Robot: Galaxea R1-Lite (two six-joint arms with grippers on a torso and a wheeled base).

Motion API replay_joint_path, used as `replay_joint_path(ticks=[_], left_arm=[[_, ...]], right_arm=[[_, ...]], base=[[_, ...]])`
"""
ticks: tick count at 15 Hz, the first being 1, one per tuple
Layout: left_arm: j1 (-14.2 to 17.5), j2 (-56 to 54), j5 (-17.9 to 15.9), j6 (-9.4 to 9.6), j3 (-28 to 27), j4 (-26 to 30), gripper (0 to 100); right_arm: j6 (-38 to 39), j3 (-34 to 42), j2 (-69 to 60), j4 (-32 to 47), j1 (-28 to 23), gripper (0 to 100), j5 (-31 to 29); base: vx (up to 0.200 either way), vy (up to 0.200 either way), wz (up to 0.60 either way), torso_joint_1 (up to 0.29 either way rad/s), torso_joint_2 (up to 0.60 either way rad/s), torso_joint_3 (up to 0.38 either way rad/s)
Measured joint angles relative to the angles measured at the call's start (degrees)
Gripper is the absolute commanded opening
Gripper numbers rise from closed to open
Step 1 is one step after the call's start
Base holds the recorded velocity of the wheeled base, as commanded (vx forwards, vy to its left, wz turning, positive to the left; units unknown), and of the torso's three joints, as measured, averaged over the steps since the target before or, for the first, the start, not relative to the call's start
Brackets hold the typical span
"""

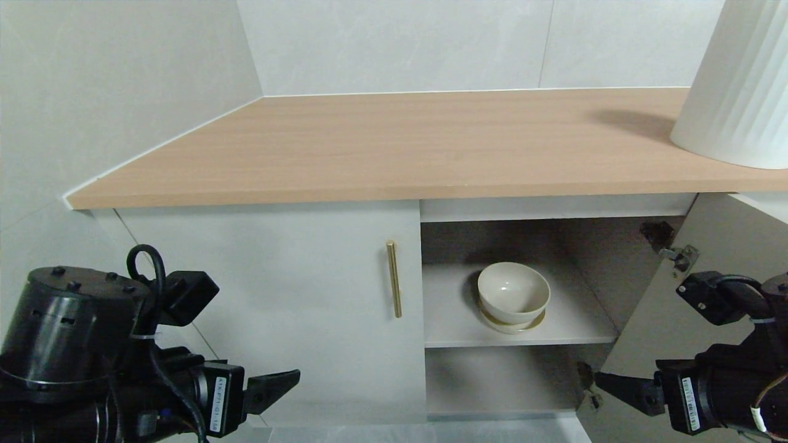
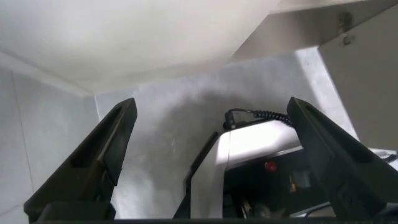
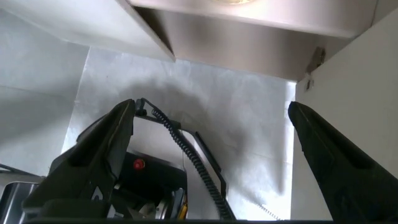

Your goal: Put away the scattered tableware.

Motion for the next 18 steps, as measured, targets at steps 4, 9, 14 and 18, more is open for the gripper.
replay_joint_path(ticks=[4,9,14,18], left_arm=[[-0.2,1.1,0.0,0.0,0.1,0.0,100],[-0.3,1.6,0.0,-0.02,0.1,0.1,100],[-0.3,1.8,0.0,0.0,0.3,0.1,100],[-0.6,1.9,0.0,0.0,0.4,0.1,100]], right_arm=[[-0.1,0.1,0.0,0.0,0.1,100,0.0],[-0.1,0.2,0.1,0.0,0.1,100,0.0],[-0.2,0.3,0.2,0.1,0.1,100,0.0],[-0.2,0.4,0.3,0.1,0.2,100,0.1]], base=[[-0.2,0.0,0.0,0.002,0.0,0.005],[-0.2,0.0,0.0,0.002,0.0,0.001],[-0.2,0.0,0.0,0.002,0.0,0.002],[0.0,0.0,0.0,0.0,0.0,0.0]])
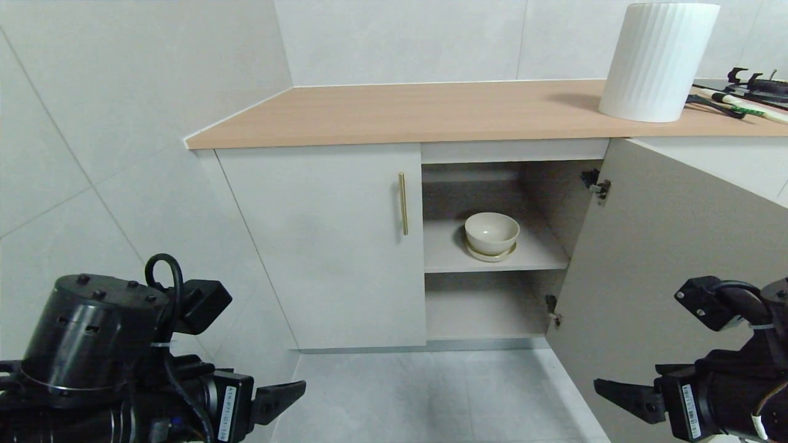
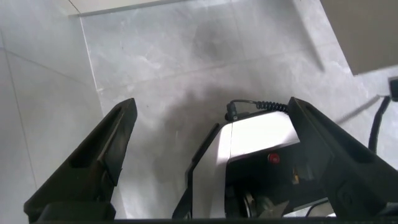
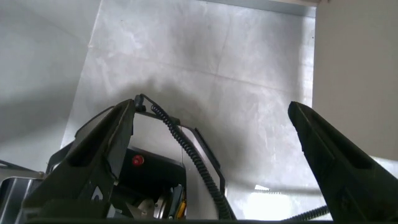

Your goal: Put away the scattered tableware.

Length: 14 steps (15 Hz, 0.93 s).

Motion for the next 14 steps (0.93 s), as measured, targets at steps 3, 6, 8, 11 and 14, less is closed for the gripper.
replay_joint_path(ticks=[3,6,8,11,14], left_arm=[[-0.1,0.0,0.0,0.0,0.0,0.0,100],[-0.1,0.0,0.0,0.02,0.1,-0.1,100],[0.0,0.0,0.0,0.06,0.1,-0.1,100],[-0.1,0.0,0.0,0.61,0.1,0.0,100],[0.0,-0.1,1.1,1.95,0.4,0.0,100]], right_arm=[[0.0,0.0,0.0,0.0,0.0,100,-0.1],[0.0,0.0,-0.1,0.0,0.0,100,-0.1],[-0.1,0.0,-0.2,0.0,0.0,100,-0.1],[-0.4,0.2,-0.5,0.2,0.0,100,-0.2],[-3.4,0.2,-1.8,5.4,0.0,100,-0.2]], base=[[0.0,0.0,0.0,0.0,0.0,0.0],[0.0,0.0,0.0,0.0,0.0,0.0],[0.0,0.0,0.0,0.0,0.0,0.0],[0.0,-0.133,0.0,0.002,0.0,0.005],[0.0,-0.2,0.0,0.006,0.0,0.002]])
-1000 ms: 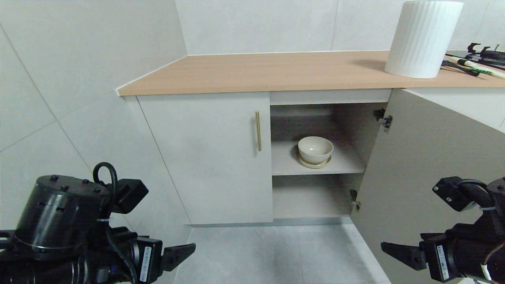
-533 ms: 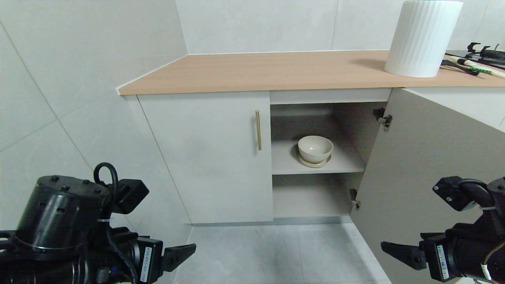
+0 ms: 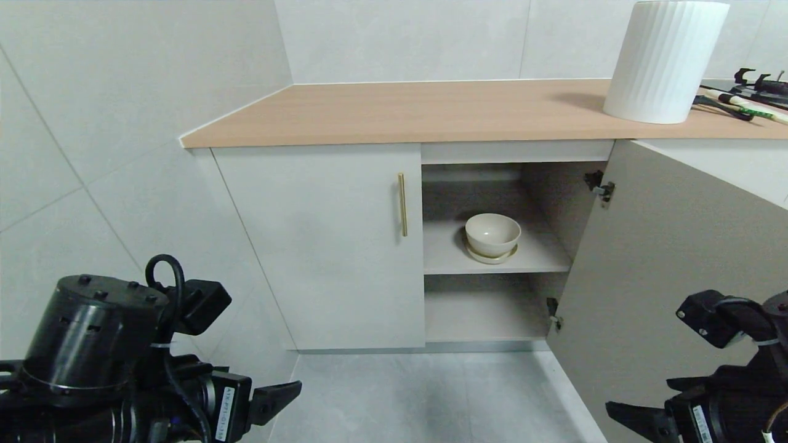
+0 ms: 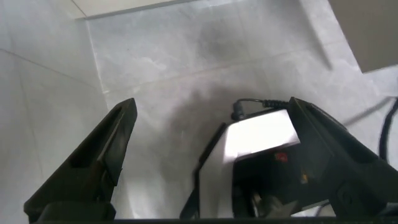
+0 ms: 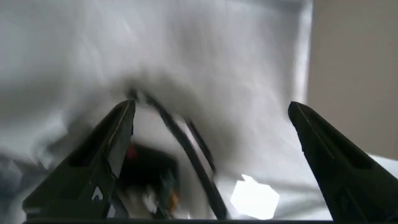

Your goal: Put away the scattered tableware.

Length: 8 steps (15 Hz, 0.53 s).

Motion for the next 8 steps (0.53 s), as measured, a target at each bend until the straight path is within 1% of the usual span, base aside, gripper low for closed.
replay_joint_path(ticks=[1,3,6,7,8], left_arm=[[-0.1,0.0,0.0,0.02,0.0,0.0,100],[-0.1,0.0,0.0,0.02,0.0,0.0,100],[-0.1,0.0,0.0,0.02,0.0,0.0,100],[0.0,0.0,0.0,0.02,0.0,0.0,100],[-0.1,0.1,0.0,0.02,0.0,-0.1,100]], right_arm=[[-1.3,-0.3,-0.6,2.2,0.0,100,0.1],[-5.4,-1.5,-2.9,12.9,0.0,100,0.4],[-10.1,-4.1,-6.5,24.6,0.0,100,0.5],[-11.3,-4.7,-7.5,27.2,0.0,100,0.4],[-11.9,-5.3,-8.2,29.1,0.0,100,0.0]], base=[[0.0,-0.2,0.0,0.007,0.0,0.002],[0.0,-0.2,0.0,0.002,0.0,-0.002],[0.0,-0.2,0.0,0.001,0.0,0.002],[0.0,-0.2,0.0,0.002,0.0,0.002],[0.0,0.0,0.0,0.0,0.0,0.0]])
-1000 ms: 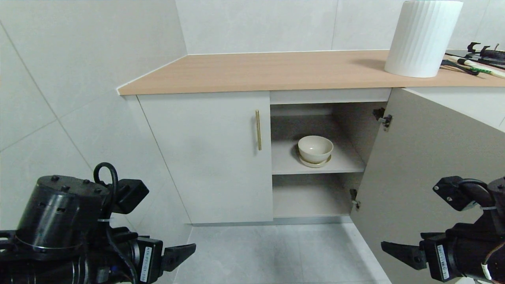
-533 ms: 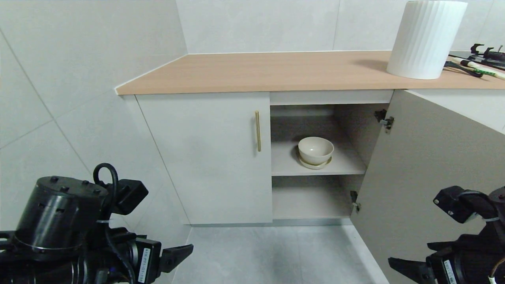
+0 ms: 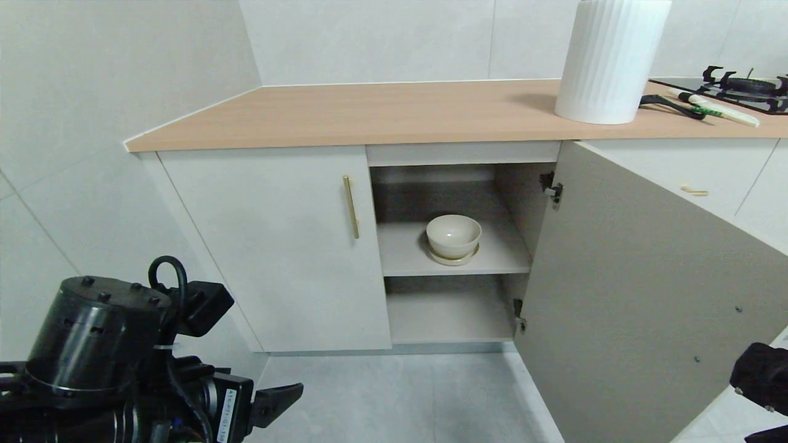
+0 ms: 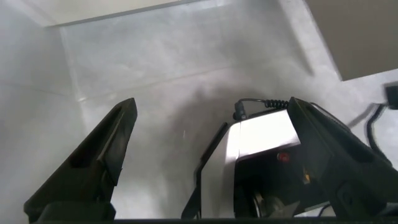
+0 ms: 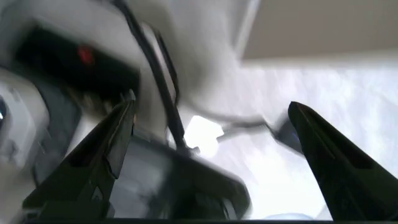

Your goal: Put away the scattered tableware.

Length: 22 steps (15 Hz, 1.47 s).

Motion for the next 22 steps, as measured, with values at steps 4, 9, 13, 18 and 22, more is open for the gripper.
replay_joint_path(ticks=[4,9,13,18,22], left_arm=[[0.0,0.0,-0.1,-0.11,-0.1,0.0,100],[0.0,0.0,-0.1,-0.13,-0.1,0.0,100],[0.0,0.0,-0.1,-0.2,-0.1,0.0,100],[0.1,0.1,-0.1,-0.22,-0.1,0.0,100],[0.0,0.1,-0.1,-0.2,-0.1,0.0,100]], right_arm=[[-0.1,-0.4,-0.9,1.0,-0.4,100,-5.2],[-0.1,-1.8,-0.4,1.0,-6.9,100,-7.1],[-3.0,-4.3,0.0,1.2,-17.2,100,-7.2],[-8.3,-7.1,0.4,1.3,-30.7,100,-7.2],[-8.5,-8.5,2.8,-3.6,-36.5,100,-7.0]], base=[[0.0,0.0,0.0,0.0,0.0,0.0],[0.0,0.0,0.0,0.0,0.0,0.0],[0.0,0.0,0.0,0.0,0.0,0.0],[0.0,0.0,0.0,0.0,0.0,0.0],[0.0,0.0,0.0,0.0,0.0,0.0]])
